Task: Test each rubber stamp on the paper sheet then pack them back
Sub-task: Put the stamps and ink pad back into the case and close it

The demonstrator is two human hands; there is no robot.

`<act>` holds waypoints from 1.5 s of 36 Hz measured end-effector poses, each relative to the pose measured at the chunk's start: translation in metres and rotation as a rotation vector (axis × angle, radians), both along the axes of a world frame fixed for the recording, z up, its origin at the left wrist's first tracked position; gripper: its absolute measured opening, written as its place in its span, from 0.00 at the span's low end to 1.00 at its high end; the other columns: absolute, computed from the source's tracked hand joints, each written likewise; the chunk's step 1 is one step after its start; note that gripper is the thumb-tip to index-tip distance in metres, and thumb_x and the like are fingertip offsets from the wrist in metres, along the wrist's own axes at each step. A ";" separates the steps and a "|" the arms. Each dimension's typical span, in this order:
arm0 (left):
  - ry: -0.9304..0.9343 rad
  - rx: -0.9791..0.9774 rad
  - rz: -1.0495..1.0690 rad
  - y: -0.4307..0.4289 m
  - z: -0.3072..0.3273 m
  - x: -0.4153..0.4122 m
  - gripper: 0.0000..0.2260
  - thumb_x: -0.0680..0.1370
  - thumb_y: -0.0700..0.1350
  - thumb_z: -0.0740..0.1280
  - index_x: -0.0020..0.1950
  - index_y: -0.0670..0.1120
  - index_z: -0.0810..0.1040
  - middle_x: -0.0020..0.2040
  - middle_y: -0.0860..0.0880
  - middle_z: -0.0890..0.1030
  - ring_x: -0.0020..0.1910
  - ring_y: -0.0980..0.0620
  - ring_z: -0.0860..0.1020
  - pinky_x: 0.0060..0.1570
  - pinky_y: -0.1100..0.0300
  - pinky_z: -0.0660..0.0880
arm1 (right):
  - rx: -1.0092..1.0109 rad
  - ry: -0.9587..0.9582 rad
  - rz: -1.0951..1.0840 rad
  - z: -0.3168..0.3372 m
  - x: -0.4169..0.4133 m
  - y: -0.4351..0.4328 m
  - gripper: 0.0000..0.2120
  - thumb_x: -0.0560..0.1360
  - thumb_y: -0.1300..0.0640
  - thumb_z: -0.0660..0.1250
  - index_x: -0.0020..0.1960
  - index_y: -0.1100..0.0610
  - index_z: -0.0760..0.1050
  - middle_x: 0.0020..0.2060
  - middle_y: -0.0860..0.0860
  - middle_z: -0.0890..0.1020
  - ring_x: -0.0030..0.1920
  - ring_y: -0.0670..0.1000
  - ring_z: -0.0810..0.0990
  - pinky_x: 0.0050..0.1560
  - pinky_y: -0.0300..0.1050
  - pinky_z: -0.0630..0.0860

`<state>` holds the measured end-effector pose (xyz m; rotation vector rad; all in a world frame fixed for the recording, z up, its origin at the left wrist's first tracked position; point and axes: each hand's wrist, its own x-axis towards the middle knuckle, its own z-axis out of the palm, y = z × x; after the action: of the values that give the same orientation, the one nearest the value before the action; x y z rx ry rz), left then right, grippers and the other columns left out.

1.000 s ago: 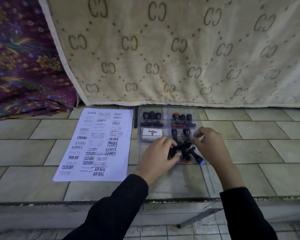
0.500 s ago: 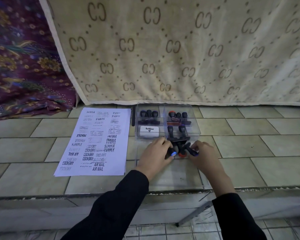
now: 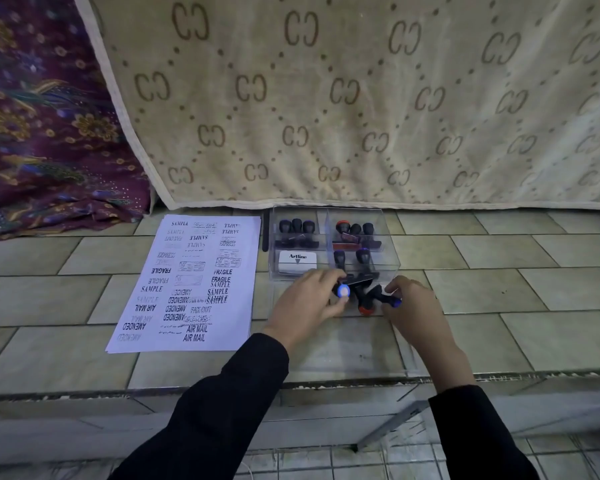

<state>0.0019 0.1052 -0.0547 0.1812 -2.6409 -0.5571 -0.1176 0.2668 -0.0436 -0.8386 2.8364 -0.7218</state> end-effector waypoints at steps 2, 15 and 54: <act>0.065 0.002 0.001 -0.002 0.008 0.002 0.14 0.78 0.46 0.65 0.62 0.44 0.73 0.53 0.47 0.79 0.53 0.49 0.76 0.50 0.53 0.75 | -0.035 -0.012 -0.017 0.003 -0.004 0.002 0.13 0.69 0.62 0.72 0.52 0.58 0.74 0.44 0.55 0.80 0.41 0.53 0.74 0.38 0.42 0.68; 0.368 0.544 0.105 -0.019 0.051 -0.044 0.07 0.81 0.47 0.62 0.55 0.48 0.77 0.40 0.49 0.80 0.37 0.54 0.76 0.37 0.62 0.72 | -0.463 0.047 -0.119 0.053 -0.031 -0.018 0.12 0.69 0.59 0.74 0.44 0.54 0.71 0.33 0.42 0.76 0.33 0.39 0.74 0.28 0.26 0.67; -0.300 -0.262 0.274 -0.031 0.029 -0.108 0.15 0.75 0.55 0.69 0.54 0.46 0.78 0.52 0.46 0.78 0.55 0.43 0.75 0.46 0.53 0.67 | 0.255 0.137 0.076 0.030 -0.080 -0.078 0.05 0.73 0.60 0.67 0.48 0.59 0.75 0.46 0.60 0.79 0.48 0.60 0.78 0.38 0.45 0.68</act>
<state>-0.1066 0.0746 -0.0254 0.5738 -2.8741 -0.0954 -0.1979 0.1883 -0.0133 -0.9796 2.9107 -0.2941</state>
